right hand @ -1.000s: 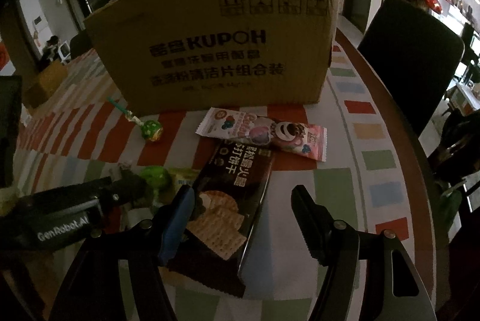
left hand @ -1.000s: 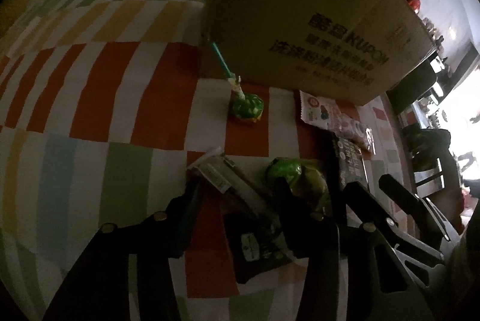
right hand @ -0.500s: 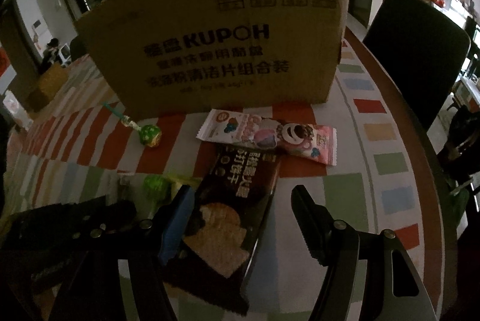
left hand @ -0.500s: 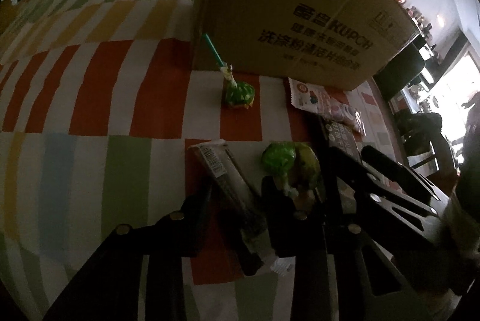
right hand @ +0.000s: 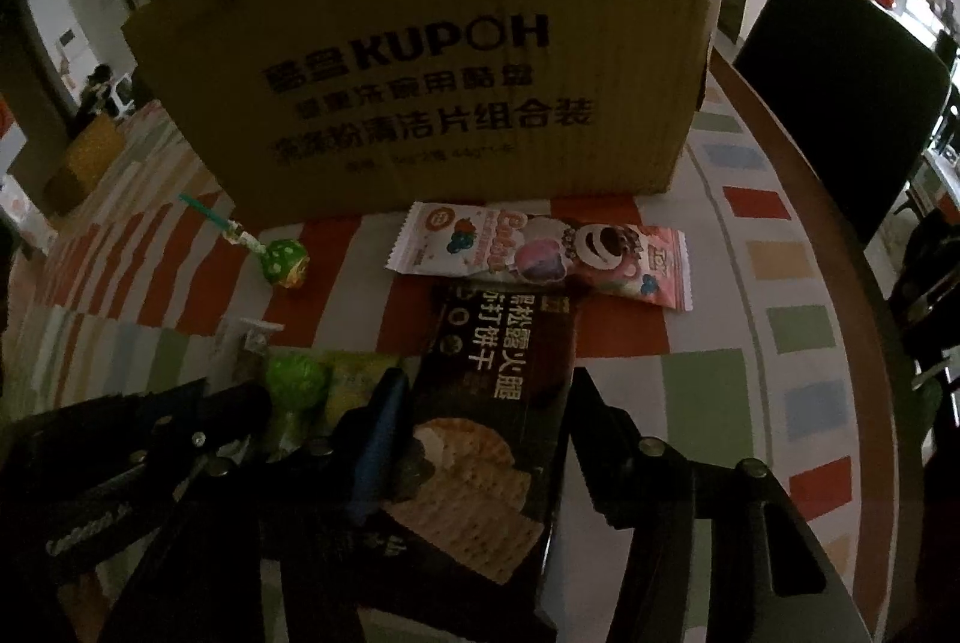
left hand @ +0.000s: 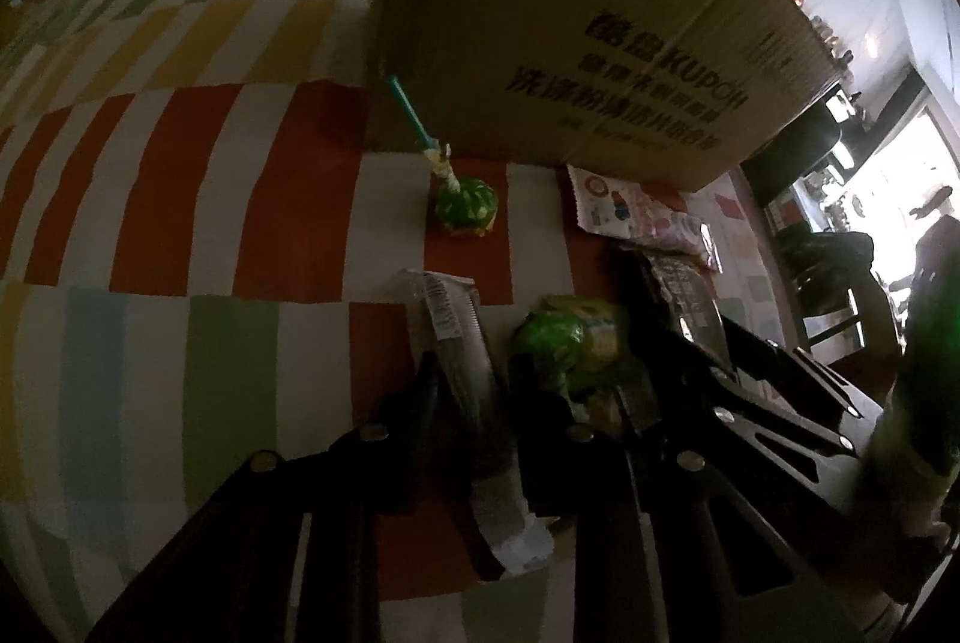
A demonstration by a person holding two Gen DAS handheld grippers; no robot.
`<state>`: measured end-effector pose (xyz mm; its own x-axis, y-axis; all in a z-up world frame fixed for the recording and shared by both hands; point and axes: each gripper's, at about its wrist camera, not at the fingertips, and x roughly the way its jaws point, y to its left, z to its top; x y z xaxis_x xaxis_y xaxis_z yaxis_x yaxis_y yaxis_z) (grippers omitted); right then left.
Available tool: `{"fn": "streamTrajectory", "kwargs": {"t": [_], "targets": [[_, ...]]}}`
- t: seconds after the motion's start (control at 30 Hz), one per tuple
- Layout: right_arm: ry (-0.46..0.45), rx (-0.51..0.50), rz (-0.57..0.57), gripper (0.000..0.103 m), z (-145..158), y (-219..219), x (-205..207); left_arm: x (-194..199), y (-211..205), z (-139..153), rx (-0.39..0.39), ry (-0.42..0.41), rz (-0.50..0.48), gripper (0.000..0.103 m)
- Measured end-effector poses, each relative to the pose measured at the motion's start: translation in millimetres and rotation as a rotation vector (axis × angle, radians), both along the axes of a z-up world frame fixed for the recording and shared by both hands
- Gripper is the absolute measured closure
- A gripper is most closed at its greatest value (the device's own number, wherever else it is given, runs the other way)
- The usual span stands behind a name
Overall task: Organize snacks
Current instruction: 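Close the right tool on the dark cracker box while the left tool grasps the white stick packet, then lower the cracker box into the box with the right tool while the left tool drops the stick packet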
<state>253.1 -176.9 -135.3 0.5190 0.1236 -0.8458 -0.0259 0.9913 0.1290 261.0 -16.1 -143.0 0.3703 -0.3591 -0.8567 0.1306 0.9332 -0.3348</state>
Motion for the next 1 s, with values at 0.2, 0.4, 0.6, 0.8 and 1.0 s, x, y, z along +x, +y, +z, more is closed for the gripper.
{"fn": "streamTrajectory", "kwargs": {"t": [0.2,0.4,0.6,0.8,1.0], "targets": [[-0.017,0.001,0.002,0.051,6,-4,-12,-7,-1,9,0.020,-0.029,0.001,0.086],[-0.053,0.005,0.008,0.051,20,-6,-25,-17,0,28,0.024,-0.079,0.003,0.086],[-0.109,0.018,0.017,0.051,45,-7,-32,-28,2,58,0.005,-0.147,-0.002,0.086],[-0.188,0.026,0.026,0.051,78,-9,-40,-35,-1,92,-0.006,-0.228,-0.007,0.086],[-0.249,0.033,0.031,0.051,104,-10,-39,-33,-6,117,0.001,-0.285,-0.028,0.086]]}}
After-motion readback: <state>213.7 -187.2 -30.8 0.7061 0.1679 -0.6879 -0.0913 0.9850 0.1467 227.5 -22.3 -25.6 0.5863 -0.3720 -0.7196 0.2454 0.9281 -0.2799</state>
